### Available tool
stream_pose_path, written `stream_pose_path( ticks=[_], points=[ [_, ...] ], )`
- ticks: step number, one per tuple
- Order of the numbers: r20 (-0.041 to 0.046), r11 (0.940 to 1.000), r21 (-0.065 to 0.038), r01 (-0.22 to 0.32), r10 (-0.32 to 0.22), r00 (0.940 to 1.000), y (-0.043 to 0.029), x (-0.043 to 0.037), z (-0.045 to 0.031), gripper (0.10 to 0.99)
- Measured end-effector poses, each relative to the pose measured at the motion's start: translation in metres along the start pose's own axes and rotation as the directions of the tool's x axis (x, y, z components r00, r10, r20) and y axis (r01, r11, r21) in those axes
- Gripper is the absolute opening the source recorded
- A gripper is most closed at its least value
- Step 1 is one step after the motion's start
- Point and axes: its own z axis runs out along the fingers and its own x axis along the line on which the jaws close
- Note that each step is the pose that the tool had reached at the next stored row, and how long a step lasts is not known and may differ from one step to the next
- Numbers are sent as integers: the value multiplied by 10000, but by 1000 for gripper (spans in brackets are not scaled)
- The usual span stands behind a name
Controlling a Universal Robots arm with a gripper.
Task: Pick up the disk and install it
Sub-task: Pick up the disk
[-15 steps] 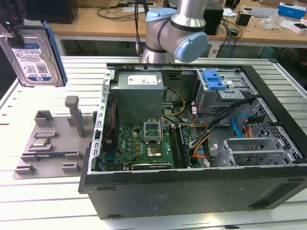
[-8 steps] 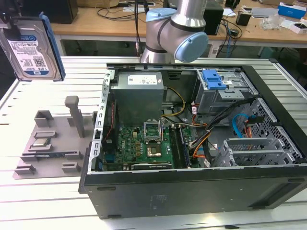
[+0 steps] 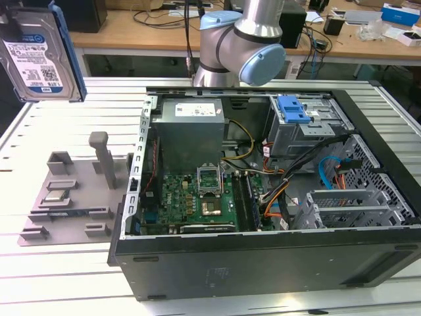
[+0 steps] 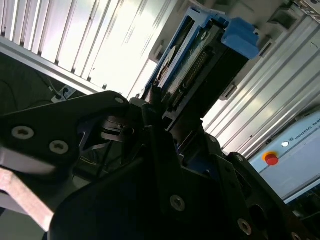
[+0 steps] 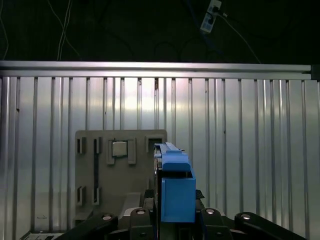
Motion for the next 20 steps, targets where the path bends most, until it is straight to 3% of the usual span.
stream_pose_path(
  ticks=[9,20],
  points=[
    [0,10000,-39,-2,2,10000,7,-15,-218,365],
    [0,10000,-86,-3,3,10000,26,-29,-592,365]
  ],
)
